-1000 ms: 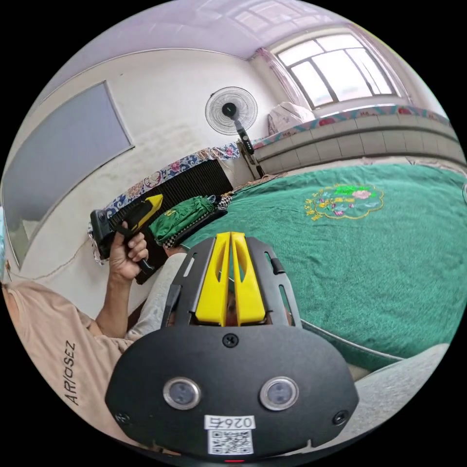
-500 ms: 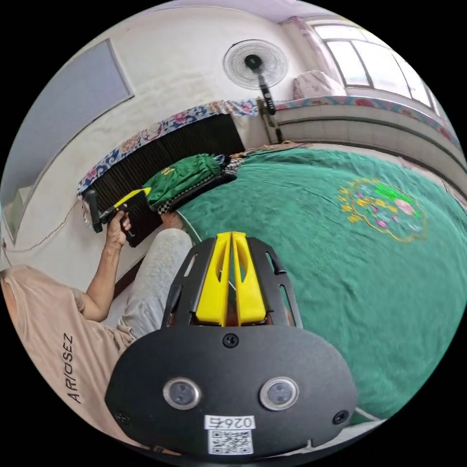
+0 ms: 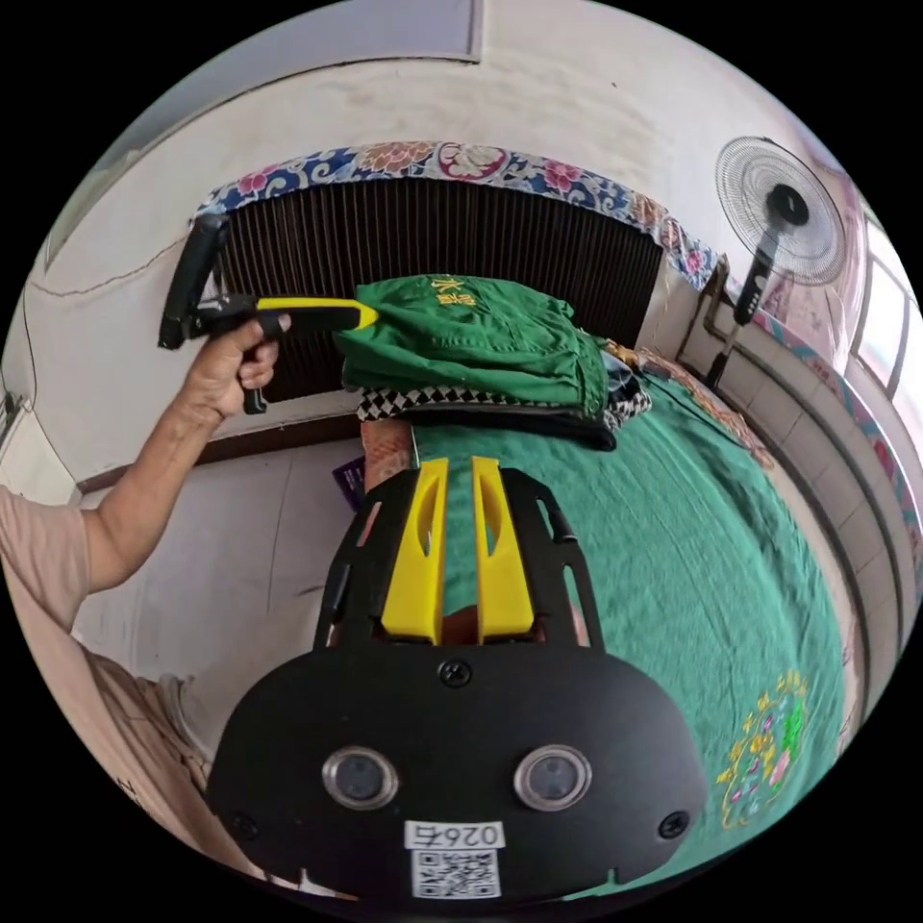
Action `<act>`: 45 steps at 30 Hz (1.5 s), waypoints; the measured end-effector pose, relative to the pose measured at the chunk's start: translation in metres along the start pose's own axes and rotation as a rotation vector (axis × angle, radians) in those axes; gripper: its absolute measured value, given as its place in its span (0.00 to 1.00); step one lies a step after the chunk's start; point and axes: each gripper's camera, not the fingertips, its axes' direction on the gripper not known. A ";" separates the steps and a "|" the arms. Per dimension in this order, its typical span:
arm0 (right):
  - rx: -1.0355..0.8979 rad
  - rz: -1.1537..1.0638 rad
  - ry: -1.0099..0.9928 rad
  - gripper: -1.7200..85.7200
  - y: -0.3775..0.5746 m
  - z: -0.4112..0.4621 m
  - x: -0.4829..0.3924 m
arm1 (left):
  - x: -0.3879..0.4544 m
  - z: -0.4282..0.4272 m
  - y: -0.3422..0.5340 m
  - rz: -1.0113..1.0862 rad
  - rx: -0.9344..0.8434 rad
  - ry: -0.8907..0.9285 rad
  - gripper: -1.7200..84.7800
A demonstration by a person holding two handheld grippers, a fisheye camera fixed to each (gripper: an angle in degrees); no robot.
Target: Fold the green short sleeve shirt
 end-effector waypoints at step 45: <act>0.447 -0.043 0.514 0.01 0.138 -0.591 0.183 | 0.504 -0.178 -0.142 0.695 0.527 0.209 0.28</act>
